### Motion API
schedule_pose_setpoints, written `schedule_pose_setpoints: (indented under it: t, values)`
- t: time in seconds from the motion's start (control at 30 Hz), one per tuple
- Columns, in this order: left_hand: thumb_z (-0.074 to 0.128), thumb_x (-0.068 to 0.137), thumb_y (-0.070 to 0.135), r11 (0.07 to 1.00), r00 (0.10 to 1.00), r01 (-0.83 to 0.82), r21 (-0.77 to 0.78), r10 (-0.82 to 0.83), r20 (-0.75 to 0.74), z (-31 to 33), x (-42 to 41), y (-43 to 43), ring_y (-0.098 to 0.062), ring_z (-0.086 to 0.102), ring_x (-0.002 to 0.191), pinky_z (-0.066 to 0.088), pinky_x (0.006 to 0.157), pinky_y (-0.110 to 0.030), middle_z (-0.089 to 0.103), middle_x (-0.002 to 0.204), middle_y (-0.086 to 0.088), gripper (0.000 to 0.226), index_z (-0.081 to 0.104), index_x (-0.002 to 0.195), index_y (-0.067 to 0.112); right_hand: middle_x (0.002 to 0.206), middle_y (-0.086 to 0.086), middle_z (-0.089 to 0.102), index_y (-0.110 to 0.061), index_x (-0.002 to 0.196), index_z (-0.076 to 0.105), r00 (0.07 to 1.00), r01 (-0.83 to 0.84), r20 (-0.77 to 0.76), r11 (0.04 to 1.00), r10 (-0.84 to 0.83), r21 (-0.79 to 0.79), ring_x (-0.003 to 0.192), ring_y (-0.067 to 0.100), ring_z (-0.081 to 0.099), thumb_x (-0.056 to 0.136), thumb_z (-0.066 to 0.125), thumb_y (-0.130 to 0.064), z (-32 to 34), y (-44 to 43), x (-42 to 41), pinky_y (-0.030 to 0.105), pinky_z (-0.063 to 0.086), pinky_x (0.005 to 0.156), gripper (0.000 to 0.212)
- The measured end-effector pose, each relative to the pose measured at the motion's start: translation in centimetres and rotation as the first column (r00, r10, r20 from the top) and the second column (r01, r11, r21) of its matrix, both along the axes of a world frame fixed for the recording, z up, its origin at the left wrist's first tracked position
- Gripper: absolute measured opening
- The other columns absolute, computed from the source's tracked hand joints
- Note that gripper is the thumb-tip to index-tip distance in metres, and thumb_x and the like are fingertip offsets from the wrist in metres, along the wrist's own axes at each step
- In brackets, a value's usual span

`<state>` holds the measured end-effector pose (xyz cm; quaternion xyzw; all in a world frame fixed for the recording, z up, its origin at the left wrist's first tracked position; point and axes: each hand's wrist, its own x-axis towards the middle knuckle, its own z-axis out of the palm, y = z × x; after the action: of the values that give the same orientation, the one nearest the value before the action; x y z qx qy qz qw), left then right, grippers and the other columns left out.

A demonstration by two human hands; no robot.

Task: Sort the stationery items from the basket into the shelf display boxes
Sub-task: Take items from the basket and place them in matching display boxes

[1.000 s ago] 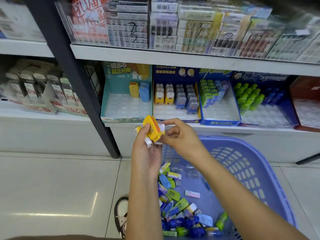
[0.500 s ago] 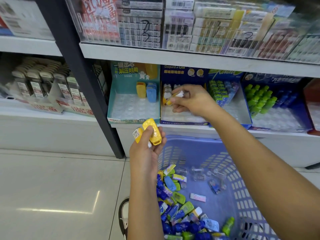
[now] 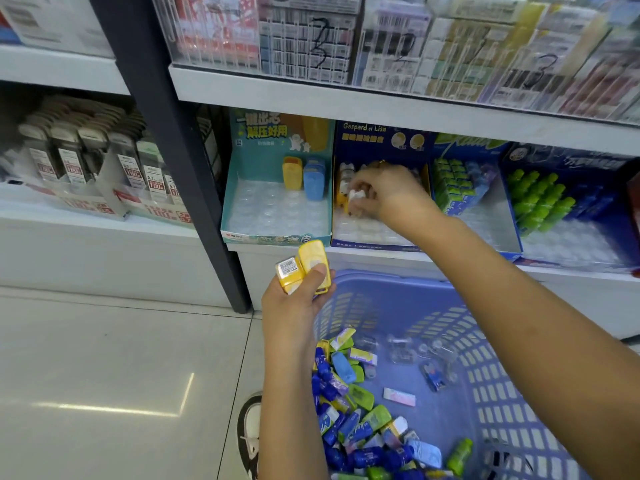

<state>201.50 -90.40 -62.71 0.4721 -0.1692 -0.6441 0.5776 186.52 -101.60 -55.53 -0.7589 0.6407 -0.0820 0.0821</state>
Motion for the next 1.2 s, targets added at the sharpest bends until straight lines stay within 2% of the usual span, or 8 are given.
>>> schedule_pose_setpoints:
  t: [0.17,0.73,0.8,0.9,0.97,1.07,1.13,1.2]
  values:
    - [0.064,0.085,-0.001,0.999,0.998,0.053,-0.01,-0.053,0.024,-0.4,0.0,-0.1,-0.025,0.068,0.088,0.056,0.069,-0.024,0.071,0.09,-0.012,0.012,0.066,0.095,0.005,0.107,0.006,0.066,-0.012,0.108,0.064,0.993,-0.052,0.108,0.998,0.055,-0.022,0.095,0.017,0.058,0.086,0.066,-0.018,0.2,-0.4,0.2,0.026,0.045,0.079,0.023]
    - [0.066,0.084,0.001,0.979,0.965,0.195,-0.057,-0.181,0.189,0.2,-0.6,0.3,-0.025,0.067,0.085,0.056,0.068,-0.024,0.069,0.085,-0.013,0.011,0.065,0.09,0.01,0.122,0.012,0.052,-0.012,0.115,0.064,0.996,-0.082,-0.037,0.995,0.08,-0.053,0.106,0.026,0.052,0.086,0.066,-0.023,-0.6,-0.9,0.2,0.025,0.037,0.081,0.031]
    - [0.068,0.082,0.003,0.976,0.944,0.21,-0.062,-0.186,0.274,0.2,-0.6,0.4,-0.024,0.065,0.082,0.056,0.069,-0.027,0.068,0.084,-0.011,0.013,0.065,0.088,0.014,0.116,0.007,0.051,-0.016,0.115,0.063,0.994,-0.037,0.103,0.996,0.045,-0.076,0.099,0.019,0.051,0.081,0.071,-0.033,-0.7,0.8,0.2,0.022,0.035,0.078,0.04]
    - [0.071,0.08,0.006,0.958,0.896,0.277,-0.076,-0.229,0.379,0.6,-0.7,0.6,-0.019,0.063,0.078,0.059,0.078,-0.039,0.068,0.082,-0.009,0.013,0.066,0.084,0.018,0.096,-0.009,0.061,-0.025,0.095,0.07,0.885,-0.145,0.462,0.978,0.059,0.153,0.087,0.005,0.056,0.069,0.075,-0.05,-0.5,4.6,0.4,0.02,0.042,0.075,0.036]
    - [0.074,0.073,0.009,0.936,0.862,0.343,-0.077,-0.281,0.422,1.2,-0.9,0.8,-0.019,0.061,0.076,0.055,0.083,-0.048,0.067,0.081,-0.011,0.017,0.067,0.088,0.011,0.099,-0.008,0.062,-0.031,0.087,0.07,0.865,-0.224,0.497,0.94,0.069,0.259,0.093,0.004,0.057,0.066,0.079,-0.047,-0.8,7.0,0.7,0.021,0.046,0.081,0.028]
    - [0.066,0.059,0.014,0.921,0.824,0.386,-0.047,-0.322,0.466,2.1,-1.5,1.1,-0.021,0.056,0.075,0.052,0.084,-0.053,0.063,0.079,-0.015,0.037,0.064,0.091,-0.004,0.101,-0.002,0.064,-0.025,0.08,0.068,0.829,-0.144,0.559,0.959,-0.016,0.242,0.094,0.014,0.06,0.063,0.085,-0.033,-1.3,9.0,0.9,0.031,0.049,0.086,0.026]
    - [0.07,0.06,0.011,0.92,0.833,0.388,-0.05,-0.327,0.445,2.2,-1.7,1.2,-0.022,0.058,0.075,0.055,0.08,-0.046,0.063,0.08,-0.015,0.033,0.066,0.09,-0.002,0.1,0.003,0.069,-0.017,0.079,0.064,0.705,-0.158,0.705,0.95,-0.083,0.269,0.095,0.023,0.065,0.068,0.082,-0.018,-1.3,9.9,0.8,0.04,0.052,0.088,0.021]
    - [0.076,0.071,0.003,0.923,0.863,0.379,-0.064,-0.328,0.384,2.1,-1.9,1.2,-0.022,0.062,0.077,0.057,0.073,-0.033,0.067,0.081,-0.013,0.02,0.067,0.088,0.004,0.098,0.008,0.072,-0.011,0.083,0.054,0.422,-0.197,0.894,0.948,-0.149,0.251,0.091,0.024,0.068,0.082,0.068,-0.006,-1.1,10.1,0.4,0.039,0.054,0.081,0.015]
